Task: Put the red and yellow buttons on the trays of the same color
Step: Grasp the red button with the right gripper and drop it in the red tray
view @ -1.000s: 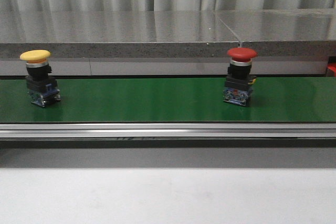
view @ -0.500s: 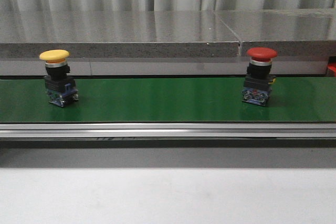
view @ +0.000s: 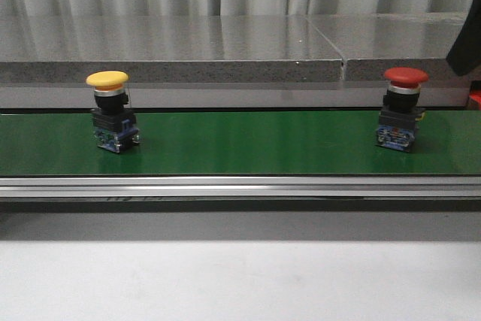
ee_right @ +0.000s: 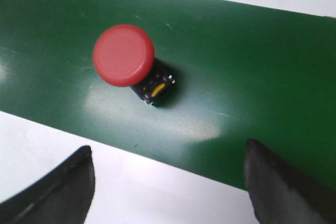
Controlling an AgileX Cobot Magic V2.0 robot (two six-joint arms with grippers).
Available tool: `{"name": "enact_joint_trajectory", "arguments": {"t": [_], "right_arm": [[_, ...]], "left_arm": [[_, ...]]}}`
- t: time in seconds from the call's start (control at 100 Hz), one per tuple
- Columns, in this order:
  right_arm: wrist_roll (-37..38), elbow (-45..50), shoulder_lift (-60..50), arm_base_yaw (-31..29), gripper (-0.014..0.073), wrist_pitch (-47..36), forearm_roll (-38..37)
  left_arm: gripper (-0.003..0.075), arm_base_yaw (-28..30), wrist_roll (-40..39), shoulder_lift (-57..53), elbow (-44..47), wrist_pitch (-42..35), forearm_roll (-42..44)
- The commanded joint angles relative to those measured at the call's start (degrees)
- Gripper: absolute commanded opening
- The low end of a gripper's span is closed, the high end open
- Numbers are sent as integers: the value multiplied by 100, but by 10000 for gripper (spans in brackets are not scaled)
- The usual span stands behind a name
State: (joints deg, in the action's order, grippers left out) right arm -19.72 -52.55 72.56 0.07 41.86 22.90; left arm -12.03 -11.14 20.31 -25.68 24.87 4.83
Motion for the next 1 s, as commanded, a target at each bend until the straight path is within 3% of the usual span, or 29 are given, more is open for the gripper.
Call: {"name": "enact_joint_trajectory", "arguments": {"t": [0.0,0.59,0.66,0.79,0.84,0.99], "right_arm": [[-201,-384,168,-7,582,-44,156],[-371,-1063,1386,90,573,-416,127],[-371,-1063,1447,90,490,-425,120],[-322,-1118,1462,85,197,-349,120],[-322,-1218,1462,85,124,-230,120],[-316,-1822,1462,-205,101,278,87]], "left_arm": [[-19,-38,1,42,-155,-413,11],[-19,-38,1,42,-155,-413,11],[-19,-38,1,42,-155,-413,11],[-19,-38,1,42,-155,-413,11],[-19,-38,1,42,-155,-413,11],[-19,-38,1,42,-155,-413,11]]}}
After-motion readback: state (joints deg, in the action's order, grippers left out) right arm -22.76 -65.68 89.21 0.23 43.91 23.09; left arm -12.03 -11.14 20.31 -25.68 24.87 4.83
